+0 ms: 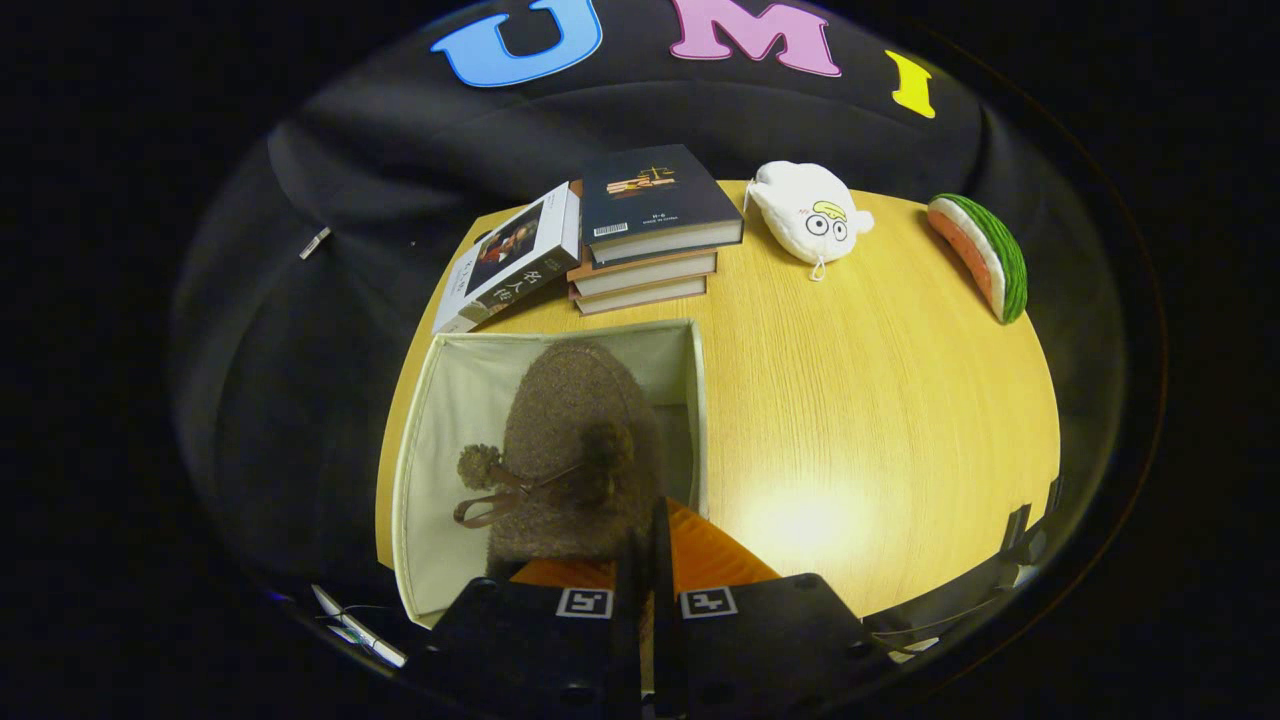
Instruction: Open the storage box then place both shoes into the box .Put the left shoe in first, then the right shoe, with the right side of both shoes facing outward in a uniform manner.
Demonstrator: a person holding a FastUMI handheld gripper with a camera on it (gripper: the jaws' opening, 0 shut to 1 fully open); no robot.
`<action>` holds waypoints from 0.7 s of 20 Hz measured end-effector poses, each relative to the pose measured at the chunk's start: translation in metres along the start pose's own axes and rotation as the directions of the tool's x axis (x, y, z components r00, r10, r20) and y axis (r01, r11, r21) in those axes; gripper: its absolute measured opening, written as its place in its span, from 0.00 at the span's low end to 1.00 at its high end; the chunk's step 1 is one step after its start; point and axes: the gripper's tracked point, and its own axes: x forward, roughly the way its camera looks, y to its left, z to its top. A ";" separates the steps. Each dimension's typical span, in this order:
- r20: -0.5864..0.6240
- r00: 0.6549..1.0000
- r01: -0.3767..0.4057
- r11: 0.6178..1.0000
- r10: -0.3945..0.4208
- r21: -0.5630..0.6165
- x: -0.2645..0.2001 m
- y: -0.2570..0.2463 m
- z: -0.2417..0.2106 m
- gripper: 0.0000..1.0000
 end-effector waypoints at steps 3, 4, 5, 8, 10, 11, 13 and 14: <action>0.001 1.000 0.017 1.000 -0.017 0.002 0.001 -0.003 -0.002 0.10; -0.001 1.000 0.019 1.000 -0.019 0.009 0.001 -0.002 -0.002 0.10; -0.004 1.000 0.013 1.000 -0.012 0.017 -0.001 0.000 -0.002 0.10; -0.002 1.000 -0.017 0.999 0.017 0.047 -0.007 0.006 -0.002 0.25; 0.033 0.999 -0.033 0.998 0.031 0.047 -0.012 0.008 0.005 0.38; 0.044 0.998 -0.041 0.998 0.038 0.048 -0.014 0.008 0.007 0.45; 0.062 0.995 -0.081 0.996 0.078 0.048 -0.018 0.014 0.012 0.58; 0.071 0.992 -0.104 0.993 0.100 0.048 -0.022 0.019 0.014 0.75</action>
